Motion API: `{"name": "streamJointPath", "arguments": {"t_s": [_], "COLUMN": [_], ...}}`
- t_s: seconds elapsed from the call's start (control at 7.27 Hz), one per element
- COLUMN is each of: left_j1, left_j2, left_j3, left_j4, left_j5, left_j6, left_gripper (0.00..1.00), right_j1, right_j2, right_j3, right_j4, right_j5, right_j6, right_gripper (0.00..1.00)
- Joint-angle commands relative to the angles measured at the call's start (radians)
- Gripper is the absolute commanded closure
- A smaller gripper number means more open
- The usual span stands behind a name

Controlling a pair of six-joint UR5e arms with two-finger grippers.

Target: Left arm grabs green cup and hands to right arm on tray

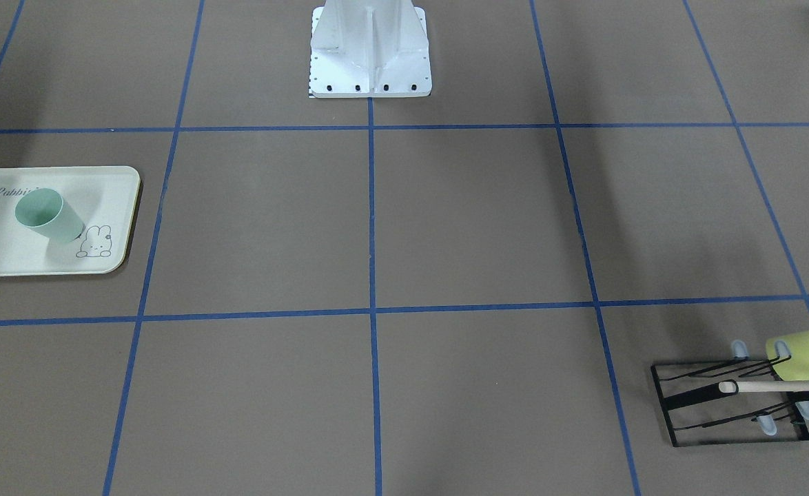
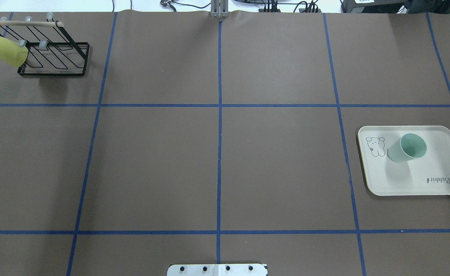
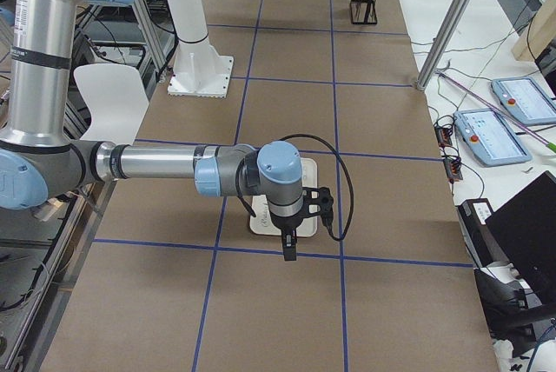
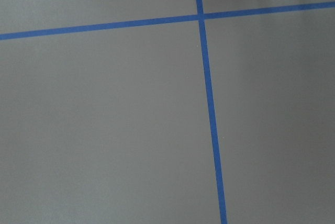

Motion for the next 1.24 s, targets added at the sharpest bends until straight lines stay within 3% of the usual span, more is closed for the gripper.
{"name": "streamJointPath", "arguments": {"t_s": [0.0,1.1], "left_j1": [0.000,-0.002], "left_j2": [0.027,0.054], "left_j3": [-0.019,-0.019], "left_j4": [-0.001,-0.001], "left_j5": [0.000,0.003], "left_j6": [0.002,0.001], "left_gripper": [0.00,0.00], "right_j1": [-0.013,-0.022], "right_j2": [0.005,-0.004], "right_j3": [0.023,0.016], "right_j4": [-0.045,-0.042], "right_j5": [0.039,0.039], "right_j6": [-0.001,0.000], "right_gripper": [0.00,0.00]}}
